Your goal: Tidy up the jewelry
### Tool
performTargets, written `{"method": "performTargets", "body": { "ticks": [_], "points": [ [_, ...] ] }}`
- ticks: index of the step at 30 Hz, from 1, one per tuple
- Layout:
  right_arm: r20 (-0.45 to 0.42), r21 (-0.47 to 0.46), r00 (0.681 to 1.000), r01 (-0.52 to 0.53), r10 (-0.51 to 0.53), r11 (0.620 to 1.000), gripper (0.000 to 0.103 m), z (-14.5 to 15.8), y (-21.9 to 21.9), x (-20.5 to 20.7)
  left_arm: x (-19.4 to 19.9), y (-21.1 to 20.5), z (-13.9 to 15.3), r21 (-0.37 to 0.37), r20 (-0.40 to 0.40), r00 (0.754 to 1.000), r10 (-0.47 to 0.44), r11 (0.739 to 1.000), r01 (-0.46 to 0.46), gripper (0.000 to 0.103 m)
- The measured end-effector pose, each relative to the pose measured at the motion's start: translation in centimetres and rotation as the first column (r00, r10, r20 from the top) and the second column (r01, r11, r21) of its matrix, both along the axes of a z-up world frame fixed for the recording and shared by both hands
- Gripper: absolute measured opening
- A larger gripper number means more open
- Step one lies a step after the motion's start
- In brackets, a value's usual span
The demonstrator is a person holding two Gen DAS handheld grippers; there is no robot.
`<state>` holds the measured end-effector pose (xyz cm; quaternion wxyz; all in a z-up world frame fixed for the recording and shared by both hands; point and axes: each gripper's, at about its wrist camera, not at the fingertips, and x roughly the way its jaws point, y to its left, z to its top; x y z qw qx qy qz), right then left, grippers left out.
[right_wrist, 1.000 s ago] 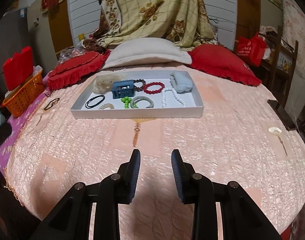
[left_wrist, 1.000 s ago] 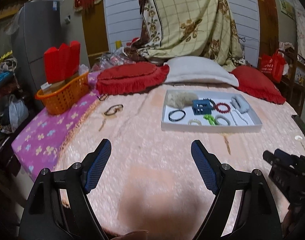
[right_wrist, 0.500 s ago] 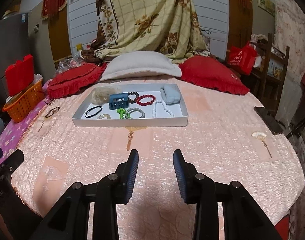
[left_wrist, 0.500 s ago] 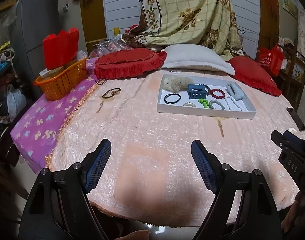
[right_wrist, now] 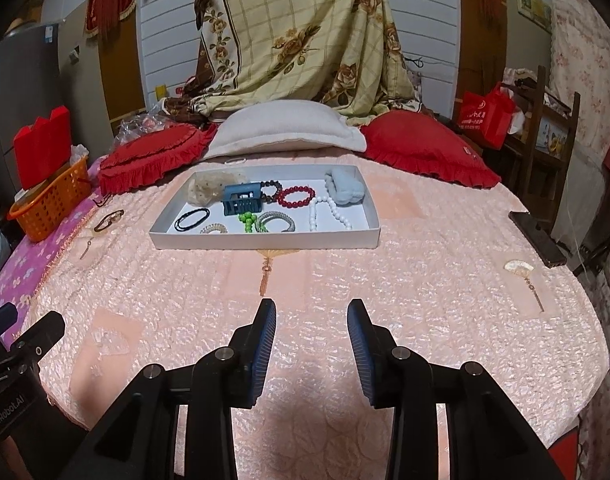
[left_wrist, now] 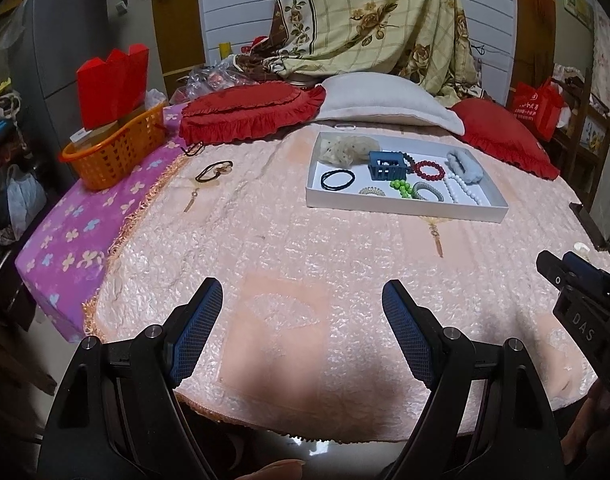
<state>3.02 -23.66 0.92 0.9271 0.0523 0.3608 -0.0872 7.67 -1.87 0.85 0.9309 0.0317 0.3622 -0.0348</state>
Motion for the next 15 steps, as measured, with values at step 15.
{"method": "performTargets", "body": {
  "ticks": [15],
  "points": [
    [-0.072, -0.054, 0.997, 0.01, -0.014, 0.998, 0.035, -1.2, 0.4, 0.5, 0.3, 0.4, -0.7, 0.013, -0.007, 1.0, 0.017, 1.0, -0.017, 0.082]
  ]
}}
